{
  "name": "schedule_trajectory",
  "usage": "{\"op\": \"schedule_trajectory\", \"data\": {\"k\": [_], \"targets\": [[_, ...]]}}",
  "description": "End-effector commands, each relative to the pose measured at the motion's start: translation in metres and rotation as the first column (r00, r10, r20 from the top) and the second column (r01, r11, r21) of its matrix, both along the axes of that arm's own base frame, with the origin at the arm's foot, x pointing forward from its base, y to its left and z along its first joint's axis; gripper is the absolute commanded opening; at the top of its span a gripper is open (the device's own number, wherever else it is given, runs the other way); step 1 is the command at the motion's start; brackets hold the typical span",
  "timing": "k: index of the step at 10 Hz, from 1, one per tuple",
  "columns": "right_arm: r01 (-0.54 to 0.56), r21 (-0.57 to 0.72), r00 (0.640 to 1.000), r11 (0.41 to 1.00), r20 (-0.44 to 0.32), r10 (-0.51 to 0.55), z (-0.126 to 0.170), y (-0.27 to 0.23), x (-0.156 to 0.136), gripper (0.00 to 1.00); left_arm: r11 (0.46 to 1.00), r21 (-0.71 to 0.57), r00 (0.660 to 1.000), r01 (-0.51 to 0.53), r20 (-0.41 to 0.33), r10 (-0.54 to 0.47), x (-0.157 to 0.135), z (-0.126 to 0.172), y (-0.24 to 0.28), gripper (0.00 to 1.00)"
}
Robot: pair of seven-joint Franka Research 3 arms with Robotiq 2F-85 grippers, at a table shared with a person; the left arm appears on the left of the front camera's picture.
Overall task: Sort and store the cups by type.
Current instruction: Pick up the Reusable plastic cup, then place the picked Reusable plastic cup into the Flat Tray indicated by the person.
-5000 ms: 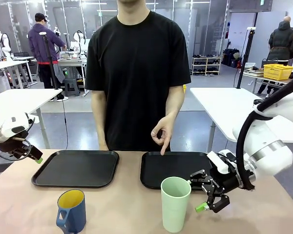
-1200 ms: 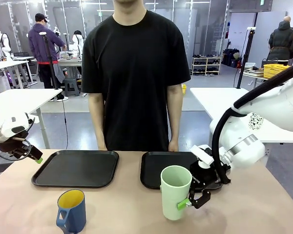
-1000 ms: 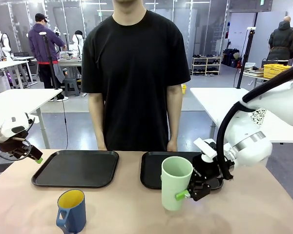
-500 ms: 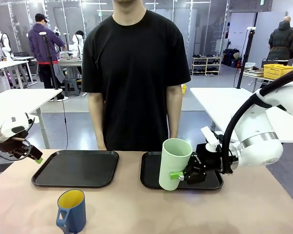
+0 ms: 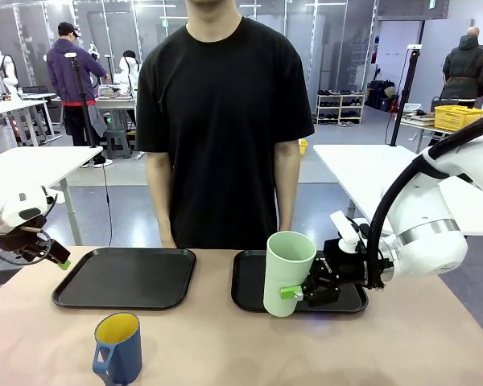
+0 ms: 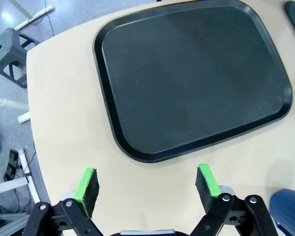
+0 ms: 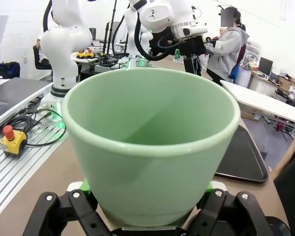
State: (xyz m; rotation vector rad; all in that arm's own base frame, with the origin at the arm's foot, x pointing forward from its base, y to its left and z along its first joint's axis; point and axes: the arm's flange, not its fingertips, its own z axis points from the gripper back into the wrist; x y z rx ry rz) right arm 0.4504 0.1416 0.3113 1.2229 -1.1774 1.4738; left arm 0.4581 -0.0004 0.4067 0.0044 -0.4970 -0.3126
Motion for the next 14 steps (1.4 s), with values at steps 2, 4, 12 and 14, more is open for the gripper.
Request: {"op": "schedule_trajectory", "data": {"k": [2,4,12,14], "targets": [[-0.005,0.018,1.000,1.000,0.001,0.005,0.0026,-0.0001,0.0015,0.65,1.000,0.000,1.000,0.004,0.005,-0.004,-0.0007,0.0021,0.0021,1.00],[-0.005,0.018,1.000,1.000,0.001,0.005,0.0026,-0.0001,0.0015,0.65,1.000,0.000,1.000,0.004,0.005,-0.004,-0.0007,0.0021,0.0021,1.00],[-0.005,0.018,1.000,1.000,0.001,0.005,0.0026,-0.0001,0.0015,0.65,1.000,0.000,1.000,0.004,0.005,-0.004,-0.0007,0.0021,0.0021,1.00],[-0.005,0.018,1.000,1.000,0.001,0.005,0.0026,-0.0001,0.0015,0.65,1.000,0.000,1.000,0.004,0.005,-0.004,-0.0007,0.0021,0.0021,1.00]]}}
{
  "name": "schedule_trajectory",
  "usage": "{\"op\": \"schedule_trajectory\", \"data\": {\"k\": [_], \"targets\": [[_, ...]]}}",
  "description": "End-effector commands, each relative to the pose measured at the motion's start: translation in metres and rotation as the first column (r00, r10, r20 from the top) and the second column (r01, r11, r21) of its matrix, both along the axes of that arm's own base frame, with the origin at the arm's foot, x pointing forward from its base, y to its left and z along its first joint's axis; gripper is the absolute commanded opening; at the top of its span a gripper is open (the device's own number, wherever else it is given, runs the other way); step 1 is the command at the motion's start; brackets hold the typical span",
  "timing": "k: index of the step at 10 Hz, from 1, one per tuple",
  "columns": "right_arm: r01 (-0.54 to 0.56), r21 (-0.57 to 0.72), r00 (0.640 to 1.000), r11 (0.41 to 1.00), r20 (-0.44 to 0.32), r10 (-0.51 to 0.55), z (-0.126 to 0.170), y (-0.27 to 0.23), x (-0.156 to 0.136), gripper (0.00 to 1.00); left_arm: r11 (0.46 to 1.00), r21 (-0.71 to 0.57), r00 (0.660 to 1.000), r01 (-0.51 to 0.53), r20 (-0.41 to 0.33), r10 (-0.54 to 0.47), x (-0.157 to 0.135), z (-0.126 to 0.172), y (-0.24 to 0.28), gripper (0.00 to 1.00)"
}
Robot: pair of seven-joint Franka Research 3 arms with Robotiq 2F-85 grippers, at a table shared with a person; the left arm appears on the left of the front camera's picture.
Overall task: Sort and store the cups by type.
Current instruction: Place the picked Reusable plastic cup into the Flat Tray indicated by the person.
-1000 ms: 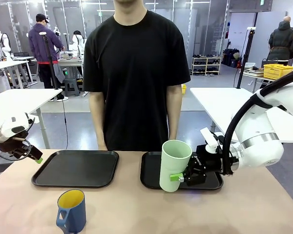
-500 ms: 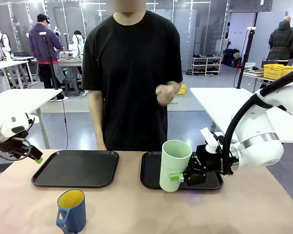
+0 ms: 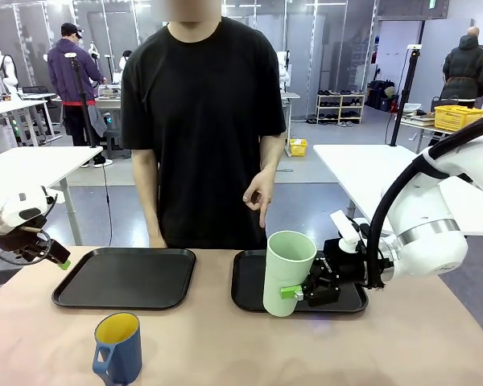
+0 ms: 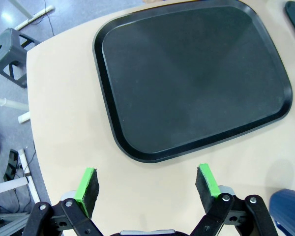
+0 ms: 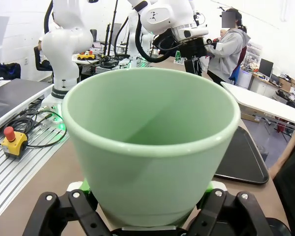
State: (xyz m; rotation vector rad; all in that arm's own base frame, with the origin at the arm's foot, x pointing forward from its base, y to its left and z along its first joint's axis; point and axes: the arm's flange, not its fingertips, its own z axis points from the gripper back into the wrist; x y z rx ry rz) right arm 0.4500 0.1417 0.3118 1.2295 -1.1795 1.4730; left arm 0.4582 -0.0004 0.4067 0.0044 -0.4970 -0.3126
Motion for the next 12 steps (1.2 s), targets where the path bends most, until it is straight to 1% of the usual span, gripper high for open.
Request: {"op": "schedule_trajectory", "data": {"k": [1,2,3,5,6,8,10,12], "targets": [[0.000,0.000,1.000,1.000,0.000,0.000,0.000,0.000,0.000,0.86,1.000,0.000,1.000,0.004,0.005,-0.004,-0.001,0.002,0.002,1.00],[0.018,-0.006,1.000,1.000,-0.018,-0.018,-0.001,0.001,0.007,0.86,1.000,0.000,1.000,0.004,0.005,-0.004,-0.001,0.002,0.002,1.00],[0.066,-0.057,0.998,0.996,-0.005,-0.067,0.000,0.000,0.016,0.86,1.000,0.000,1.000,0.004,0.005,-0.004,-0.001,0.002,0.002,1.00],[0.127,-0.098,0.992,0.987,-0.013,-0.128,0.004,-0.009,0.033,0.86,1.000,0.000,1.000,0.004,0.005,-0.004,-0.001,0.002,0.002,1.00],[0.164,-0.123,0.985,0.979,-0.029,-0.169,0.007,-0.015,0.045,0.86,1.000,0.000,1.000,0.004,0.005,-0.004,-0.001,0.002,0.002,1.00],[0.180,-0.108,0.981,0.978,-0.050,-0.187,0.013,-0.026,0.067,0.86,1.000,0.000,1.000,0.004,0.005,-0.004,-0.001,0.002,0.002,1.00],[0.228,-0.098,0.968,0.969,-0.087,-0.236,0.017,-0.045,0.093,0.86,1.000,0.000,1.000,0.004,0.005,-0.004,-0.001,0.002,0.002,1.00],[0.235,-0.050,0.965,0.971,-0.107,-0.239,0.017,-0.057,0.111,0.86,1.000,0.000,1.000,0.004,0.005,-0.004,-0.001,0.002,0.002,1.00]]}}
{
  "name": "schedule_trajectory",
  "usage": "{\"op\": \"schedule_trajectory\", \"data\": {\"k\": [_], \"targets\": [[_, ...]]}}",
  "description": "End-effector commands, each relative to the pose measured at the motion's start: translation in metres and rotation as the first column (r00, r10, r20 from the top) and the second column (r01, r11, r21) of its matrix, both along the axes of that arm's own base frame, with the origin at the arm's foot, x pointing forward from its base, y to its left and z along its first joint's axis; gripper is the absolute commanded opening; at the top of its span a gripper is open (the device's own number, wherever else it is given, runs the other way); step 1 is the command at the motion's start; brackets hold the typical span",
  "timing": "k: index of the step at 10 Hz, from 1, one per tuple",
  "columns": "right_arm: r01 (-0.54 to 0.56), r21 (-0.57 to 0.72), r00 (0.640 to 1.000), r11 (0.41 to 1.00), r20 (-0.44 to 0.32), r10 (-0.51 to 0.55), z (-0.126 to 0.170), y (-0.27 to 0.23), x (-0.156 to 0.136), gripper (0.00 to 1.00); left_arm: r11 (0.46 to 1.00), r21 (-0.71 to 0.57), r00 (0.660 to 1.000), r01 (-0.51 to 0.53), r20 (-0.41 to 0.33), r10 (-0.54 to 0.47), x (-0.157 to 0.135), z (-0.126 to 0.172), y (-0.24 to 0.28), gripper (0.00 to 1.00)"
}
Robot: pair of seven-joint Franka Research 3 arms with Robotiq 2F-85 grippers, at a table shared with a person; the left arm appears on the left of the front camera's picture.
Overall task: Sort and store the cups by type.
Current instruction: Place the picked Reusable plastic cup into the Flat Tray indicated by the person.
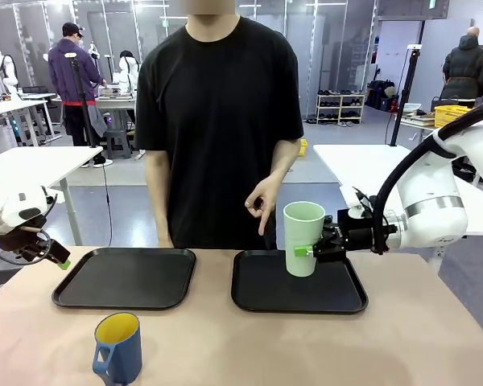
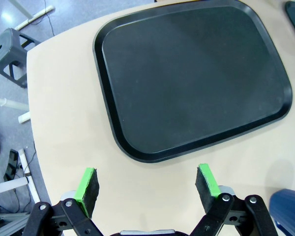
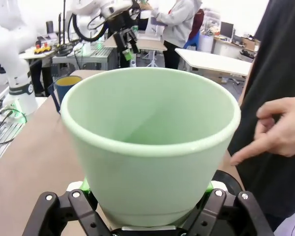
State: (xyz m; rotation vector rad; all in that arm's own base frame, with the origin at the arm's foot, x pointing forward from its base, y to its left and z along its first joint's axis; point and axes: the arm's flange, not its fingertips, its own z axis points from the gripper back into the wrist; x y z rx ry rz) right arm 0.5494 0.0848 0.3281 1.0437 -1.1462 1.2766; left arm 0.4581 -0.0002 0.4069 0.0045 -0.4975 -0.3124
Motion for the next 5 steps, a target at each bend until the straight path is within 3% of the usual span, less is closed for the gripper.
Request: {"op": "schedule_trajectory", "data": {"k": [1,5], "targets": [[0.030,0.060,0.999,0.998,-0.026,-0.028,-0.002,-0.005,0.020,0.86,1.000,0.000,1.000,0.004,0.004,-0.004,-0.001,0.002,0.002,1.00],[0.068,0.063,0.996,0.996,-0.058,-0.064,-0.007,-0.013,0.033,0.86,1.000,0.000,1.000,0.004,0.004,-0.004,-0.001,0.002,0.002,1.00]]}}
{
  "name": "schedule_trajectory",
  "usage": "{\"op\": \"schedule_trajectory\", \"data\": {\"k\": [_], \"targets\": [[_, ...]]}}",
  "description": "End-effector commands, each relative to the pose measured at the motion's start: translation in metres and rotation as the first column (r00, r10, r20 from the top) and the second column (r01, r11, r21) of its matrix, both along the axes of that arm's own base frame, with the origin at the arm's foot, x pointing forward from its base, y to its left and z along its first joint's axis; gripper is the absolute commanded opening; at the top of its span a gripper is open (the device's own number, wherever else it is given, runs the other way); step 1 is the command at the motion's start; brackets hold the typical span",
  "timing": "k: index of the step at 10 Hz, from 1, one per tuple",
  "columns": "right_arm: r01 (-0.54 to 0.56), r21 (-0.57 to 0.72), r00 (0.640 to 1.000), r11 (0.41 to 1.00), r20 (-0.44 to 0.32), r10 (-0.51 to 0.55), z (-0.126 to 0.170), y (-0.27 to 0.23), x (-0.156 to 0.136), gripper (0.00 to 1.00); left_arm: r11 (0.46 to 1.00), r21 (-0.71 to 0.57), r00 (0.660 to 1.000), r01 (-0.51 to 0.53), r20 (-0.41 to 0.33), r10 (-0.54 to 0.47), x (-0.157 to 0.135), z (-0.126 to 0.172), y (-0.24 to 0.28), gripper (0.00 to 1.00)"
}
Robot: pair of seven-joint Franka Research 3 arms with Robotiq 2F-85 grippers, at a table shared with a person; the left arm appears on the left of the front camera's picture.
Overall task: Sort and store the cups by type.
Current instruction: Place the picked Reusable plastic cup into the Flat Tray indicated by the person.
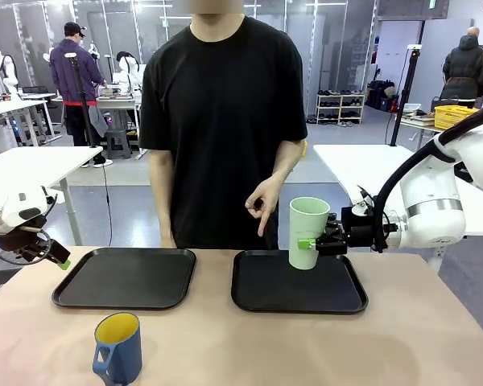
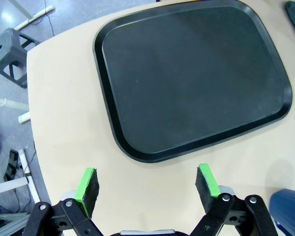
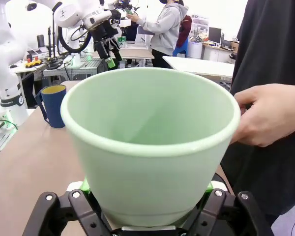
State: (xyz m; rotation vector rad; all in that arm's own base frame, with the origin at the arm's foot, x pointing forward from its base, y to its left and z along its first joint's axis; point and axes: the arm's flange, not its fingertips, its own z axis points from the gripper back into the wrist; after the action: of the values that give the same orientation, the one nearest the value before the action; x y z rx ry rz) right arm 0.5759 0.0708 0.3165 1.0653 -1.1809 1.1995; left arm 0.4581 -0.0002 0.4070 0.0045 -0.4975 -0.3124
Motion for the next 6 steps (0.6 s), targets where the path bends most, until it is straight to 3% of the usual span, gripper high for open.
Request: {"op": "schedule_trajectory", "data": {"k": [1,6], "targets": [[0.041,-0.003,0.999,0.999,-0.036,-0.041,0.001,-0.001,0.007,0.86,1.000,0.000,1.000,0.004,0.004,-0.004,-0.001,0.002,0.002,1.00],[0.068,0.006,0.997,0.998,-0.047,-0.068,-0.041,-0.001,0.023,0.86,1.000,0.000,1.000,0.004,0.004,-0.004,-0.001,0.002,0.002,1.00]]}}
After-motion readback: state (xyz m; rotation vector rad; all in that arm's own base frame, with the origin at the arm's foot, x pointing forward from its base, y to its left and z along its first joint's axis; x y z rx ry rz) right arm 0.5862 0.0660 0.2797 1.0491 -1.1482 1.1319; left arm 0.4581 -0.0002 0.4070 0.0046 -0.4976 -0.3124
